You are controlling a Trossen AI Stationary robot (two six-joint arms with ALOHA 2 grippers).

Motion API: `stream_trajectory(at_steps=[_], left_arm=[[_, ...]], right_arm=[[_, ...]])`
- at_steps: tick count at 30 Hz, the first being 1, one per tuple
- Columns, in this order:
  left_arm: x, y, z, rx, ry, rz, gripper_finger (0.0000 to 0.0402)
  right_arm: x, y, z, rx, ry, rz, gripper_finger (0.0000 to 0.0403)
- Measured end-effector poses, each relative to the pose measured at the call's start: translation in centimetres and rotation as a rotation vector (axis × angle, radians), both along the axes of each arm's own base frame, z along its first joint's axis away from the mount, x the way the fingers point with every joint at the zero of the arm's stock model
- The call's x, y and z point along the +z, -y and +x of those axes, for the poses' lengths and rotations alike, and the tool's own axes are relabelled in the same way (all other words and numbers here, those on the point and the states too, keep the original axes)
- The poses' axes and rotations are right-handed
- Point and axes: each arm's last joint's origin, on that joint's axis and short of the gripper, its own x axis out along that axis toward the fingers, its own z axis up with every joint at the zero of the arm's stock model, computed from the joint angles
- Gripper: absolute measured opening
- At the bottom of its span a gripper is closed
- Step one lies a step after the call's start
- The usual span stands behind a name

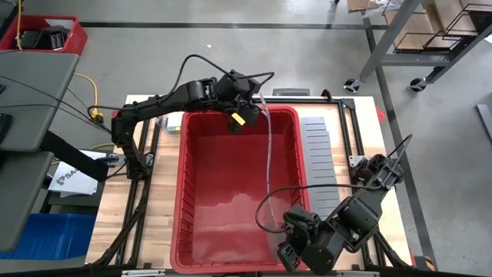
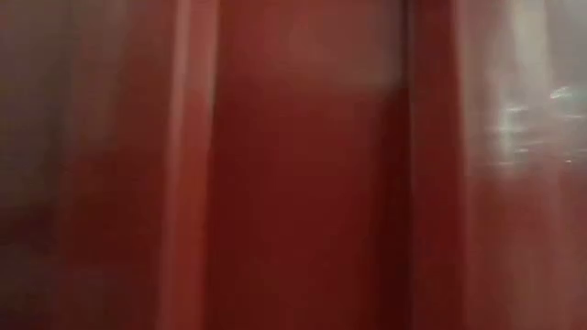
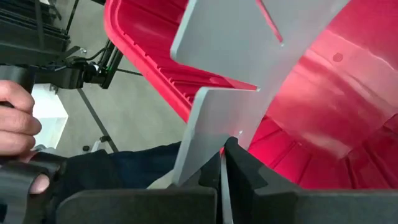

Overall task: Sort blocks
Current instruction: Assemble the bin divider into the red bin

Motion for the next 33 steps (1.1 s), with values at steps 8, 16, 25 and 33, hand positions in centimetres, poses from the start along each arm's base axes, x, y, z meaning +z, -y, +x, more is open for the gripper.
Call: stream_trajectory(at_steps=[8, 16, 25, 33], left_arm=[[0.1, 0.7, 1.0, -0.088, 0.012, 0.155, 0.0018], [1.2, 1.7, 1.3, -0.104, 0.079, 0.18, 0.0004], [1.7, 2.6, -0.5, -0.002, -0.009, 0.177, 0.0001], [2.6, 3.2, -1.4, 0.008, 0.022, 0.154, 0.0001]], right_arm=[[0.0, 0.0, 0.1, 0.001, 0.005, -0.003, 0.0], [0.1, -0.1, 0.0, 0.014, 0.007, 0.005, 0.0], [0.1, -0.1, 0.0, 0.027, 0.009, -0.005, 0.0], [0.2, -0.1, 0.0, 0.03, 0.009, -0.001, 0.0]])
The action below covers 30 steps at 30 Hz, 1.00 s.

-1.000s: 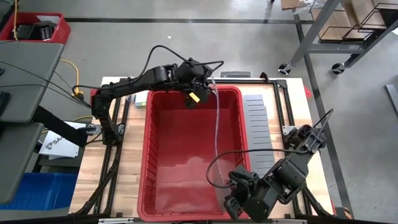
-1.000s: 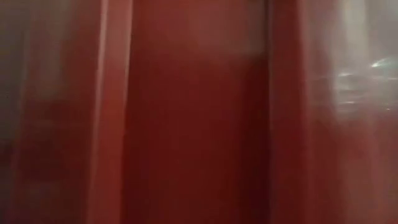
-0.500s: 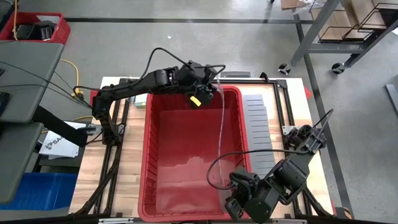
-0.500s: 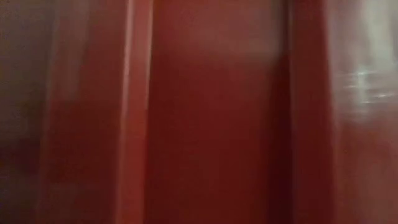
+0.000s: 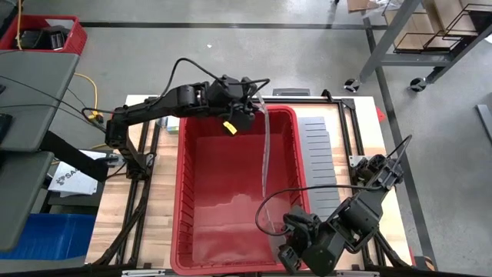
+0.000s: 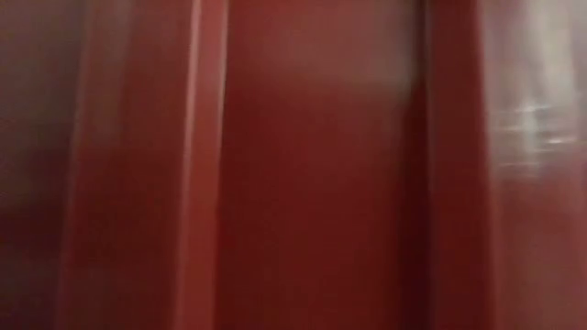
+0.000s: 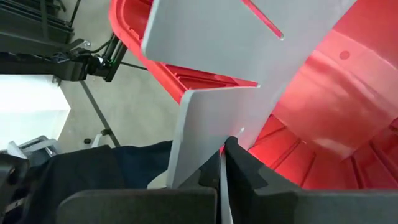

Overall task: Sort blocks
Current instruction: Assemble the bin divider into the red bin

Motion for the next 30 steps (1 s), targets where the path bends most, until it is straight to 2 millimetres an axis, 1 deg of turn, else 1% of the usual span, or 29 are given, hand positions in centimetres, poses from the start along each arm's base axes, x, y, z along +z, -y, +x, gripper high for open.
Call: stream_trajectory(at_steps=[5, 9, 22, 30], left_arm=[[-0.18, 0.0, -0.09, 0.003, -0.011, -0.029, 0.0001], [-0.16, 0.21, -0.07, -0.038, -0.007, -0.054, 0.0001], [-0.16, 0.38, -0.04, -0.074, -0.022, -0.023, 0.0001], [0.35, 0.37, 0.31, -0.096, 0.035, 0.002, 0.0001]], right_arm=[[0.0, -0.01, -0.01, -0.012, -0.006, 0.014, 0.0], [0.01, -0.07, -0.03, -0.006, -0.009, 0.022, 0.0], [0.02, -0.14, -0.08, 0.001, -0.02, 0.038, 0.0], [0.07, -0.16, -0.02, 0.007, -0.014, 0.041, 0.0]])
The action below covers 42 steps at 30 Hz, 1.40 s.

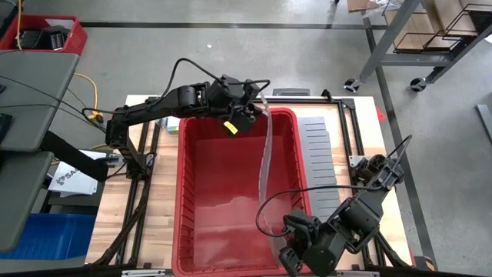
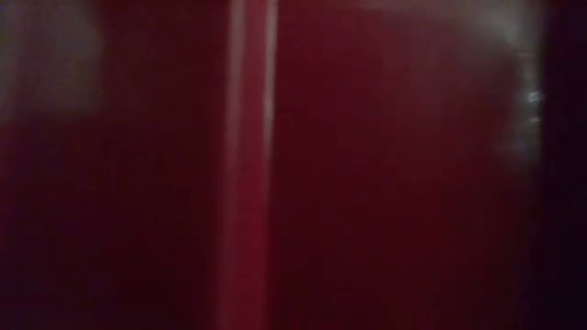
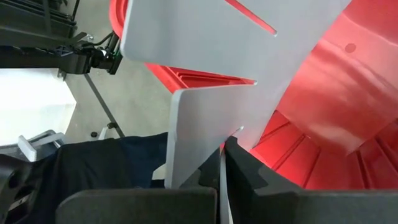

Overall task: Sort blocks
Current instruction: Assemble the bin divider into the red bin

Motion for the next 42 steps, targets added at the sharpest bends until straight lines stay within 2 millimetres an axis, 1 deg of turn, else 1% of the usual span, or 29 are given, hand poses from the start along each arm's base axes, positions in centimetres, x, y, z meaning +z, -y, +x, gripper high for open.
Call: stream_trajectory(at_steps=[14, 20, 26, 32, 42], left_arm=[[0.1, 0.2, 0.0, 0.011, 0.014, -0.024, 0.0], [0.0, 0.2, 0.0, 0.018, -0.011, 0.042, 0.0], [1.0, 1.0, -1.3, 0.048, -0.001, 0.026, 0.0], [1.1, 1.7, -2.2, 0.055, -0.023, -0.032, 0.0], [1.2, 1.3, -2.2, 0.026, -0.025, -0.02, 0.0]], right_arm=[[0.0, 0.0, 0.0, 0.03, 0.01, -0.024, 0.0], [0.0, 0.0, 0.0, 0.05, 0.009, -0.041, 0.0], [0.0, 0.1, 0.0, 0.066, 0.007, -0.046, 0.0], [0.0, 0.0, -0.1, 0.08, 0.003, -0.044, 0.0], [0.0, 0.0, -0.1, 0.082, 0.008, -0.044, 0.0]])
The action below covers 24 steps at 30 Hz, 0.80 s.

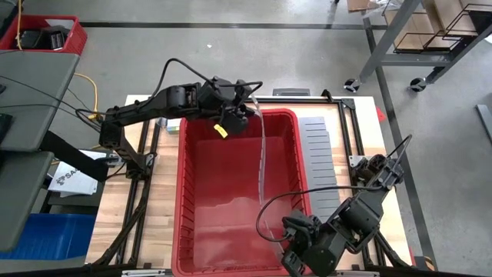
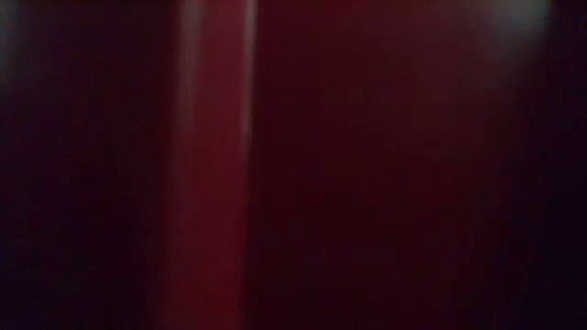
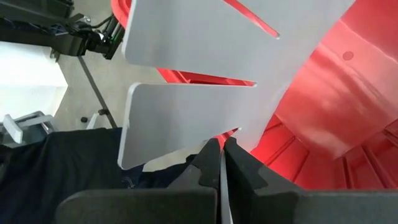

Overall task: Sort blocks
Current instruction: Assemble the bin divider into the red bin

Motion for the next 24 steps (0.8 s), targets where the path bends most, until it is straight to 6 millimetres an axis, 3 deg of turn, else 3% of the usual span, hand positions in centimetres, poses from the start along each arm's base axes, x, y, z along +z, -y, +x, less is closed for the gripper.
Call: stream_trajectory(at_steps=[18, 24], left_arm=[[-0.5, -3.0, -0.1, -0.017, 0.004, -0.076, 0.0], [-0.4, -2.9, -0.1, 0.008, -0.008, -0.047, 0.0]], right_arm=[[0.0, 0.1, 0.1, -0.01, 0.011, -0.007, 0.0], [0.0, 0.1, 0.1, -0.014, 0.009, -0.014, 0.0]])
